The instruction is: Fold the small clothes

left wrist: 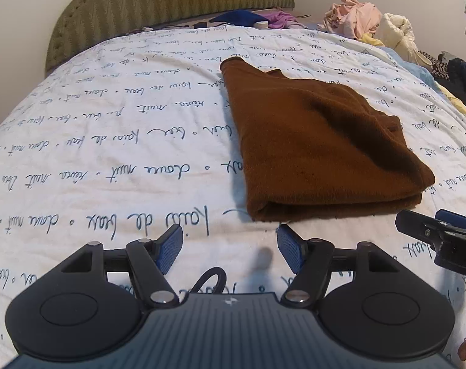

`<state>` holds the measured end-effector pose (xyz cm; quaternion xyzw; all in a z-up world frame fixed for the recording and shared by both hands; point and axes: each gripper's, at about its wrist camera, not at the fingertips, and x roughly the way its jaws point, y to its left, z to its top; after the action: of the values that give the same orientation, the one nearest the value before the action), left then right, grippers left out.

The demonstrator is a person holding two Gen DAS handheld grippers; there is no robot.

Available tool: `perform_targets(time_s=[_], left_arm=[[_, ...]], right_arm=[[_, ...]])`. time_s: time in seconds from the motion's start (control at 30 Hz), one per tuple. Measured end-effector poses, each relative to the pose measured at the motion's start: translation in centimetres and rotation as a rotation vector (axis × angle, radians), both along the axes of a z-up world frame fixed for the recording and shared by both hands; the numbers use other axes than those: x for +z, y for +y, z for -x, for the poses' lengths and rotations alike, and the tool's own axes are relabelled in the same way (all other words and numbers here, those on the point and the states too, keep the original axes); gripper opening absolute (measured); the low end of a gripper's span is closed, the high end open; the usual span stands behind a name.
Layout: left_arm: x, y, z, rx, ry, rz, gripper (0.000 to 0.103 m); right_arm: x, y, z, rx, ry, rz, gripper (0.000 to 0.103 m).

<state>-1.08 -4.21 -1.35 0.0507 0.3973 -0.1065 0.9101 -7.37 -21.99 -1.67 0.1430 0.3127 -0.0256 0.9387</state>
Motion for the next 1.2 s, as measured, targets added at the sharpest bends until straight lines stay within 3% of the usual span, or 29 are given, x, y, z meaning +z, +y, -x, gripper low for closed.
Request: perform_targets(time_s=[0.47, 0.57, 0.67, 1.2], left_arm=[[-2.0, 1.3, 1.5, 0.121, -0.077, -0.037, 0.074], [-2.4, 1.2, 1.6, 0.120, -0.082, -0.026, 0.075], [-2.7, 0.7, 1.8, 0.115, -0.105, -0.024, 0.083], [-4.3, -0.6, 2.3, 0.061, -0.142, -0.035, 0.089]], right_arm=[[0.2, 2.6, 2.1, -0.009, -0.008, 0.150, 0.095], [-0.3, 2.8, 2.0, -0.020, 0.002, 0.171, 0.097], [-0.8, 2.9, 1.7, -0.025, 0.008, 0.167, 0.098], [-2.6, 2.9, 0.9, -0.071, 0.027, 0.215, 0.102]])
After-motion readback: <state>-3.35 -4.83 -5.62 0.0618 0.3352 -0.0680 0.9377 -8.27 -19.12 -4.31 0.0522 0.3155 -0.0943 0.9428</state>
